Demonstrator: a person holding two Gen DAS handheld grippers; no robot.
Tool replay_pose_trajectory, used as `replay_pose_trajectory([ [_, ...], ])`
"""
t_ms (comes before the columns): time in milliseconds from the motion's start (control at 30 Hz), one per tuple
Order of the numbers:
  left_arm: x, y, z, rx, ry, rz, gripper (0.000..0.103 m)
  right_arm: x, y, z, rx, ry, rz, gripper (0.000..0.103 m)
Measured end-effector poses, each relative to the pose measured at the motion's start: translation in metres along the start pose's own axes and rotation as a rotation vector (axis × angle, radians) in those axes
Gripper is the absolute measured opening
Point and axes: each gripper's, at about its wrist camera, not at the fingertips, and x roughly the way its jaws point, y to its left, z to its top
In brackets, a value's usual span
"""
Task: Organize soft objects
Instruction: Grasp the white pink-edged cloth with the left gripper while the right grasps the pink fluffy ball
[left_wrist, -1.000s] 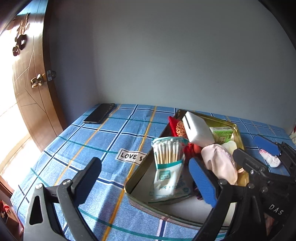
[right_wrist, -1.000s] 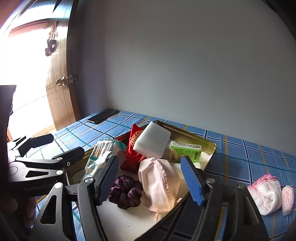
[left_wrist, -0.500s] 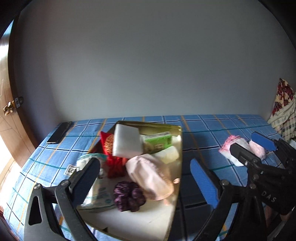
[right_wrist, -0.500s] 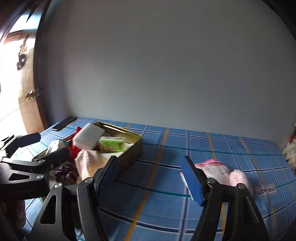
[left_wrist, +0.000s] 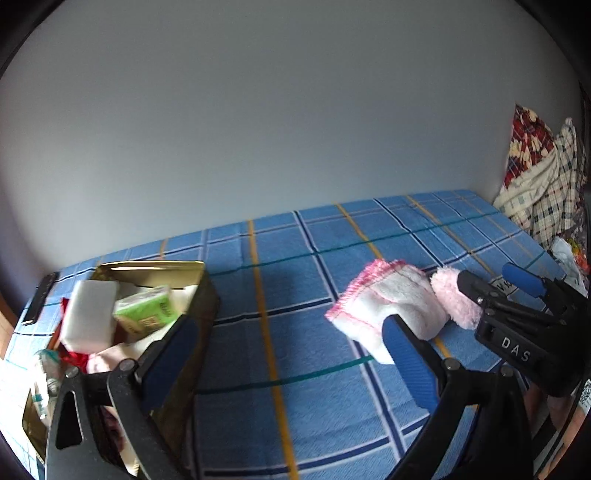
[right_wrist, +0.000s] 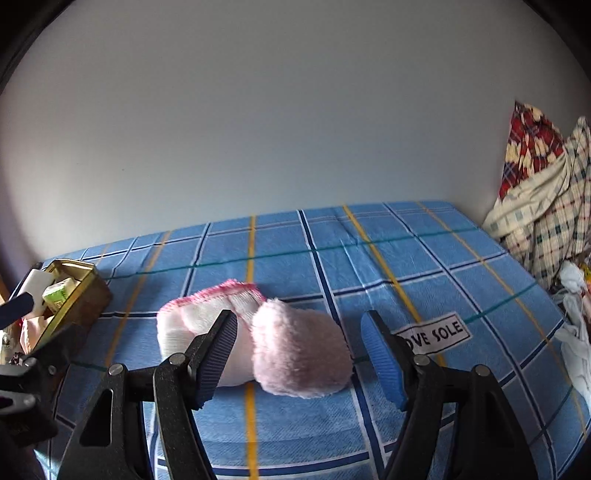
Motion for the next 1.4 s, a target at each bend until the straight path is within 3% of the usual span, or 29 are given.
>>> replay_pose_trajectory([
  [333, 0.032, -0.022, 0.002, 0.014, 0.045, -0.051, 0.101, 0.039, -0.012, -0.006, 0.08, 0.144, 0.074, 0.072],
  [367, 0.034, -0.024, 0.002, 0.016, 0.05, -0.059, 0.101, 0.041, -0.015, -0.006, 0.094, 0.151, 0.086, 0.068],
  [400, 0.038, -0.027, 0.002, 0.018, 0.058, -0.067, 0.101, 0.042, -0.018, -0.007, 0.103, 0.16, 0.102, 0.055],
  [433, 0.041, -0.028, 0.001, 0.019, 0.068, -0.079, 0.101, 0.043, -0.018, -0.008, 0.101, 0.165, 0.102, 0.051],
  [500, 0.048, -0.033, 0.001, 0.018, 0.079, -0.091, 0.101, 0.039, -0.017, -0.009, 0.092, 0.151, 0.1, 0.038],
  [600, 0.05, -0.039, 0.002, 0.028, 0.078, -0.096, 0.101, 0.028, -0.018, -0.009, 0.085, 0.112, 0.08, 0.032],
  [833, 0.056, -0.052, 0.006, 0.048, 0.075, -0.108, 0.101, 0.016, -0.024, -0.008, 0.097, 0.056, 0.037, 0.028],
  [1167, 0.088, -0.067, 0.005, 0.049, 0.172, -0.159, 0.101, 0.006, -0.027, -0.007, 0.109, 0.015, 0.01, 0.028],
  [1300, 0.092, -0.067, 0.004, 0.041, 0.197, -0.233, 0.061, 0.002, -0.027, -0.008, 0.105, 0.0, 0.008, 0.028],
  [1333, 0.09, -0.067, 0.004, 0.042, 0.192, -0.241, 0.043, 0.001, -0.026, -0.008, 0.102, -0.005, 0.007, 0.028],
  [1400, 0.084, -0.069, 0.003, 0.056, 0.178, -0.262, 0.023, -0.002, -0.024, -0.008, 0.093, -0.024, 0.009, 0.028],
])
